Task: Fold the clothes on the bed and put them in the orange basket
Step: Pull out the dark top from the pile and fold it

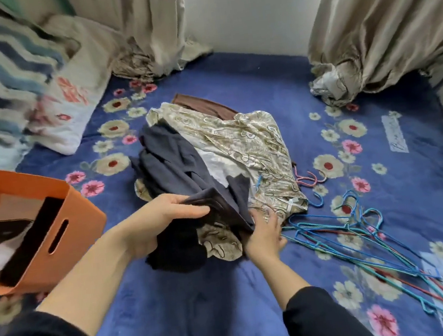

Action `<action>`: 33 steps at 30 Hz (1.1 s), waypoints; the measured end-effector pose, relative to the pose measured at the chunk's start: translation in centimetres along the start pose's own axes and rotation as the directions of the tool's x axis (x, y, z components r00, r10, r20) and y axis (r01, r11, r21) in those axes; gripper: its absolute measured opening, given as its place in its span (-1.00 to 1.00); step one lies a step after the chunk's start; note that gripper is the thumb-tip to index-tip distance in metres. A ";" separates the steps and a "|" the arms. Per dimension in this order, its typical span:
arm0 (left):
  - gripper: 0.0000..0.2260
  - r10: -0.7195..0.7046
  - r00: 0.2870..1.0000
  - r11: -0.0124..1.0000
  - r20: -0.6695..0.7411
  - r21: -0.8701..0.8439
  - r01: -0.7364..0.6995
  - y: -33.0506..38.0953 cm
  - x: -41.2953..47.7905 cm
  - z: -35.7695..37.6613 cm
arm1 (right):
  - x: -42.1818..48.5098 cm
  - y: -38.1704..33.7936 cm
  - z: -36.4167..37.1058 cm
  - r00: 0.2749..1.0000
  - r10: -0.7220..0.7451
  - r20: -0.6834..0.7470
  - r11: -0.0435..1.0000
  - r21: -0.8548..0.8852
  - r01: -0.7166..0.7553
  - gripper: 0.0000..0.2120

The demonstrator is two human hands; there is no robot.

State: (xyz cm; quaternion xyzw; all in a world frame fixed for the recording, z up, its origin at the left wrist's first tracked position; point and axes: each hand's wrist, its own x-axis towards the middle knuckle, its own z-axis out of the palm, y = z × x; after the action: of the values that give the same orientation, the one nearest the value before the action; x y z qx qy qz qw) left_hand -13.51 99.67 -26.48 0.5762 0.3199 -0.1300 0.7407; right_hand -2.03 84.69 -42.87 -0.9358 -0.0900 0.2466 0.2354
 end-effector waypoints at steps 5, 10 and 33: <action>-0.69 -0.058 0.998 0.904 0.000 0.425 0.053 3.9 -5.1 -5.1 | -1.2 -5.8 -7.7 0.999 0.047 -0.019 0.797 0.603 -0.027 -0.80; -0.79 0.105 0.952 0.355 -0.286 0.905 0.233 8.5 -8.6 -8.4 | -4.9 -12.2 -16.0 0.989 -0.115 -0.091 0.742 0.654 0.147 -0.76; -0.85 0.581 0.732 0.263 -0.356 0.933 0.245 22.8 -17.2 -18.8 | -15.9 -17.5 -33.2 0.916 -0.198 -0.350 0.915 -0.400 0.045 -0.90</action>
State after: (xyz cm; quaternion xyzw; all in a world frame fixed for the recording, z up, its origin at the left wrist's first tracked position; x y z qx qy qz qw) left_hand -19.92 121.14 -0.59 0.9359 0.3404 0.0035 0.0909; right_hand 0.04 82.29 -2.24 -0.9858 -0.1480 0.0211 0.0760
